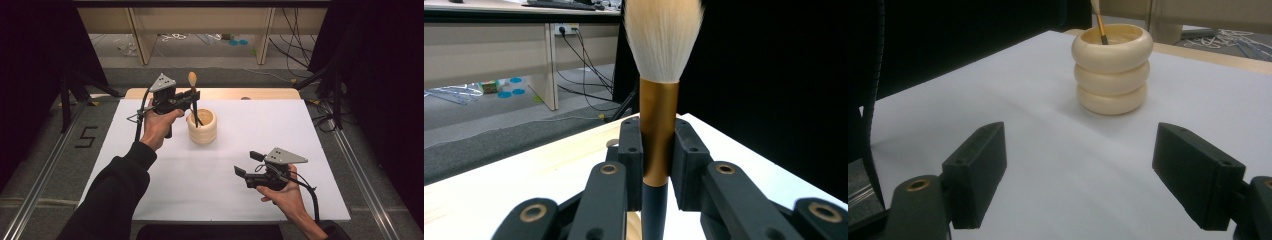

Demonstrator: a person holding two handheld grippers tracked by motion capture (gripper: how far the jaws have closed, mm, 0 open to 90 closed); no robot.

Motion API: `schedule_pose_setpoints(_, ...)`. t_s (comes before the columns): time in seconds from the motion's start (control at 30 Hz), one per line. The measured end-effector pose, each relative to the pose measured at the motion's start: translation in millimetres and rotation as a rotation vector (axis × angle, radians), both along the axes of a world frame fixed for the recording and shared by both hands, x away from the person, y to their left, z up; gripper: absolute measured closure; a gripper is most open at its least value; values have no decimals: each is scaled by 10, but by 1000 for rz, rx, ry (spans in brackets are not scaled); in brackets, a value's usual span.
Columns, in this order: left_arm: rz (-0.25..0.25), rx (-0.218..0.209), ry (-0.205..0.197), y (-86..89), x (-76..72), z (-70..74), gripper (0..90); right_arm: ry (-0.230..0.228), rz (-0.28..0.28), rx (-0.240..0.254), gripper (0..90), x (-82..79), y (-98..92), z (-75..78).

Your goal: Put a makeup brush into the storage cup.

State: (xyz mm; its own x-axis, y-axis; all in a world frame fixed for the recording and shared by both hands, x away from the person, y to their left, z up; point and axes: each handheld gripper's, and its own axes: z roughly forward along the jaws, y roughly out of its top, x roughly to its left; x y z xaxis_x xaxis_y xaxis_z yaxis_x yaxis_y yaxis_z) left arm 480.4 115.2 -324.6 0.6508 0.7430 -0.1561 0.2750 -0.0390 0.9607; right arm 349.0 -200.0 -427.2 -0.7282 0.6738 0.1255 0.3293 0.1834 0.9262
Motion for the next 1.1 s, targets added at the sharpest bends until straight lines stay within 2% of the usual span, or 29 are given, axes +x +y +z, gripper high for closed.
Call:
schedule_pose_setpoints(0.2, 11, -3, -5, -19, 60, -4, 773, -7, 7, -20, 203, -37, -17, -12)
schedule_pose_setpoints(0.23, 8, -2, -11, -25, 72, -2, 773, 21, 2, -46, 202, -63, -33, 10)
schedule_pose_setpoints(0.27, 14, 1, -15, -35, 82, 1, 773, 3, -2, -48, 202, -64, -34, 5)
schedule_pose_setpoints(0.3, 13, 1, -18, -39, 90, 1, 773, -1, 7, -36, 202, -61, -29, -1)
schedule_pose_setpoints(0.6, 14, 7, -22, -130, 162, -13, 773, 1, 12, -37, 207, -69, -32, -7)
schedule_pose_setpoints(0.63, 13, 4, -24, -140, 170, -19, 773, -8, 14, -19, 207, -62, -19, -18)
schedule_pose_setpoints(0.67, 16, 5, -22, -149, 179, -27, 773, -1, 14, -31, 208, -67, -26, -11)
schedule_pose_setpoints(0.7, 16, 9, -24, -151, 188, -34, 772, -5, 18, -23, 209, -64, -21, -16)
schedule_pose_setpoints(1.03, 45, 7, -23, -159, 275, -103, 773, -6, 24, -18, 213, -61, -14, -24)
schedule_pose_setpoints(1.1, 48, 15, -22, -164, 288, -124, 772, 33, 30, -11, 213, -76, -11, -16)
